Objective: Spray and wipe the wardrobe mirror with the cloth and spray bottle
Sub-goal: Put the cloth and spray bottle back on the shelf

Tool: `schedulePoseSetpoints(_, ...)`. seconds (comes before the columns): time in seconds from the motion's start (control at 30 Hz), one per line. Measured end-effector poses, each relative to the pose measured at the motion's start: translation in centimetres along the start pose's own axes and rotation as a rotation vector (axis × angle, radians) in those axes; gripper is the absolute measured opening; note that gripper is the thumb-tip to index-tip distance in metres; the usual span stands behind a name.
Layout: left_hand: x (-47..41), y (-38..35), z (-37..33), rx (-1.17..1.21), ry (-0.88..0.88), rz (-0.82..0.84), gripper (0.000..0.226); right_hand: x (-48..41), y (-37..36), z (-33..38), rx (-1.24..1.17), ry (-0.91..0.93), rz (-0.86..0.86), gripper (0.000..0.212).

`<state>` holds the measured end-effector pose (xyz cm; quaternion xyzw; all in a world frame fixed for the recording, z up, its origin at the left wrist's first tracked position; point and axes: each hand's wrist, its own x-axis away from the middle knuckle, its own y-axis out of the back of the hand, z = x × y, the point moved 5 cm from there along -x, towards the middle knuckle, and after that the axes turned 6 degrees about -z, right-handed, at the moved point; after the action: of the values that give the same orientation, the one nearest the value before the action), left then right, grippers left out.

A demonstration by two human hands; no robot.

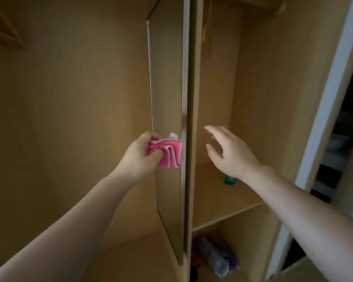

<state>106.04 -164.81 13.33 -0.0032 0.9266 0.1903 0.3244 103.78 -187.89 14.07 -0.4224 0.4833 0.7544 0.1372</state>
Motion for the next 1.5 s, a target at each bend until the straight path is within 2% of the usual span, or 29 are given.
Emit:
schedulePoseSetpoints(0.07,1.0,-2.7,-1.0,0.036,0.011,0.035,0.015,2.2,1.0,-1.9,-0.151,-0.081,0.022,0.051)
schedulePoseSetpoints(0.17,2.4,-7.7,-2.7,0.064,0.007,0.08,0.014,5.3,1.6,-4.6,-0.406,-0.177,0.173,0.062)
schedulePoseSetpoints(0.3,3.5,-15.6,-4.8,0.052,0.031,0.145,0.015,8.8,3.2,-8.7,-0.54,-0.188,0.247,0.072)
schedulePoseSetpoints(0.4,4.1,-21.2,-5.5,0.043,0.065,0.163,0.018,10.6,4.9,-12.2,-0.514,-0.151,0.182,0.06)
schedulePoseSetpoints(0.5,4.2,-25.8,-5.6,0.04,0.117,0.184,0.02,11.9,6.1,-15.7,-0.51,-0.135,0.131,0.029)
schedulePoseSetpoints(0.57,4.0,-28.2,-5.1,0.029,0.148,0.201,0.023,12.4,6.0,-17.8,-0.497,-0.153,0.156,0.019)
schedulePoseSetpoints(0.77,2.1,-32.5,-1.2,-0.045,0.221,0.232,0.035,12.6,2.7,-22.7,-0.457,-0.196,0.224,0.02)
schedulePoseSetpoints(0.97,-2.1,-34.3,3.5,-0.034,0.269,0.262,0.034,10.7,-2.2,-27.1,-0.471,-0.286,0.292,0.028)
schedulePoseSetpoints(1.1,-5.2,-35.8,6.8,-0.036,0.288,0.261,0.035,8.8,-5.1,-31.3,-0.424,-0.282,0.335,0.023)
schedulePoseSetpoints(1.27,-7.9,-36.8,10.7,-0.041,0.364,0.206,0.036,6.5,-9.3,-38.2,-0.216,-0.335,0.354,0.044)
schedulePoseSetpoints(1.5,-10.6,-38.1,14.6,-0.142,0.457,0.069,0.036,2.3,-16.8,-46.6,-0.087,-0.36,0.526,0.067)
